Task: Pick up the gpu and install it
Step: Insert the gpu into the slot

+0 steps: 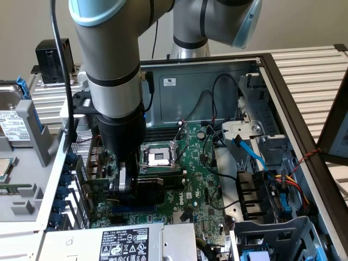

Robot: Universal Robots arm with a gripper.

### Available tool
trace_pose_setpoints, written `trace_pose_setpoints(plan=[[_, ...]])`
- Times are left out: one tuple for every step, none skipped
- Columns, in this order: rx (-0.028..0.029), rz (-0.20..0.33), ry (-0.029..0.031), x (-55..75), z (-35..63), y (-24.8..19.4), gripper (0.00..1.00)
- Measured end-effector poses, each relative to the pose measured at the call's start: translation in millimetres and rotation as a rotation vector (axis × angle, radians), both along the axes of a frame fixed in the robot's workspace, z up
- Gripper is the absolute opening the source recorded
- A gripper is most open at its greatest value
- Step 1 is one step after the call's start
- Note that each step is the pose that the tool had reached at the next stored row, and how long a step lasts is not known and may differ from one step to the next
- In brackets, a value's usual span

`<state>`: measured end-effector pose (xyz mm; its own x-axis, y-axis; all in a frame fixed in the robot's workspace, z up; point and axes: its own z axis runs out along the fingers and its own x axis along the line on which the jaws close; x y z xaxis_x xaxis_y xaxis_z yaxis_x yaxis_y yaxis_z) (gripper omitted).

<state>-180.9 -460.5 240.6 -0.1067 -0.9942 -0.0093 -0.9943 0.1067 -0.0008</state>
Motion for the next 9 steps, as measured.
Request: trace_pose_setpoints(plan=[[-0.0002, 0.0, 0.0001, 0.0, 0.1, -0.1, 0.28], [-0.0003, 0.0, 0.0001, 0.0, 0.1, -0.2, 0.28], [-0.0003, 0.0, 0.0002, 0.0, 0.2, -0.2, 0.28], [-0.0004, 0.0, 0.0002, 0.0, 0.2, -0.3, 0.28], [-0.0003, 0.0, 0.0002, 0.1, 0.1, -0.3, 0.28], [-0.0004, 0.0, 0.0003, 0.1, 0.2, -0.3, 0.28], [-0.0005, 0.0, 0.0003, 0.1, 0.1, -0.3, 0.28], [-0.0005, 0.0, 0.0003, 0.2, 0.1, -0.4, 0.28], [-0.0005, 0.0, 0.0003, 0.2, 0.1, -0.4, 0.28]])
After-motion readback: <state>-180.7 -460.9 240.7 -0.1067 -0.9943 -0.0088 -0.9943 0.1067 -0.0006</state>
